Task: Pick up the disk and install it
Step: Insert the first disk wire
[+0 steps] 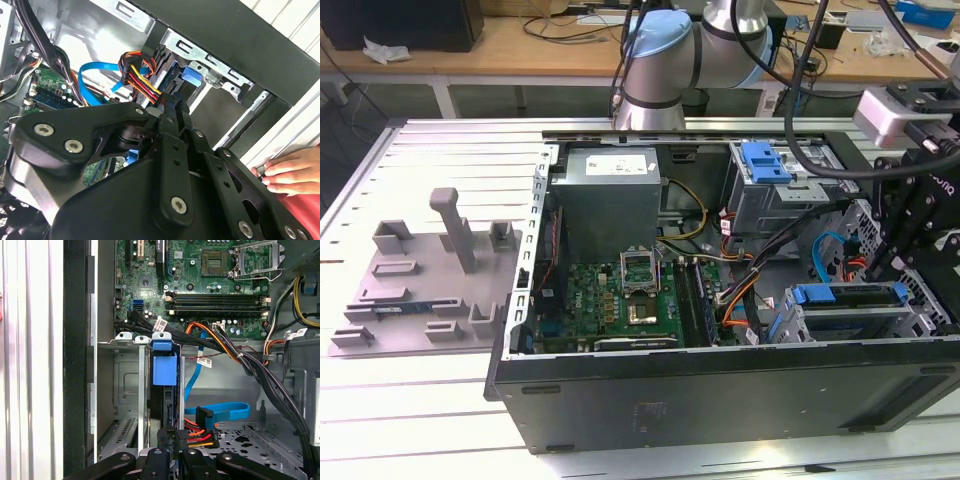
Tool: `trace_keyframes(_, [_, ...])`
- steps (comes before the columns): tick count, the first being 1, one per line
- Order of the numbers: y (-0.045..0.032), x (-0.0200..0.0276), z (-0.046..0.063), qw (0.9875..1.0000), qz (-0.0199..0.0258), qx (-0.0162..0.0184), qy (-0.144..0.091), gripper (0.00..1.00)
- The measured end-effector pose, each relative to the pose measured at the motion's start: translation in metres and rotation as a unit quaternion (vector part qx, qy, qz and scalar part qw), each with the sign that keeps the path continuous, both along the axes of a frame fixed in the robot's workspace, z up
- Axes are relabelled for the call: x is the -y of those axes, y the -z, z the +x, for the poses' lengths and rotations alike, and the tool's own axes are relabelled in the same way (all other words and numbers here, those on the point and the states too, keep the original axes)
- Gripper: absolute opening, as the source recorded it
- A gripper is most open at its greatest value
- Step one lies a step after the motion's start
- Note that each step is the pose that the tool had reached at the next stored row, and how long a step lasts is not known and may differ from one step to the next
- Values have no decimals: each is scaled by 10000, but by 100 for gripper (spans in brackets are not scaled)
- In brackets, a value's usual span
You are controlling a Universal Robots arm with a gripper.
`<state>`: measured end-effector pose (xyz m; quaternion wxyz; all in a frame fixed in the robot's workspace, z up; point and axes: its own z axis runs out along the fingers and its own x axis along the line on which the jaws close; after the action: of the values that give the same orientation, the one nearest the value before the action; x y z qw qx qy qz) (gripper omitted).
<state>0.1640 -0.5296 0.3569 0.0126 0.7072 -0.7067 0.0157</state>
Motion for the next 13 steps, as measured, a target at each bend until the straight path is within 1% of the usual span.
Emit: trace_keyframes(13, [28, 8, 0, 10000, 0, 0, 0, 17])
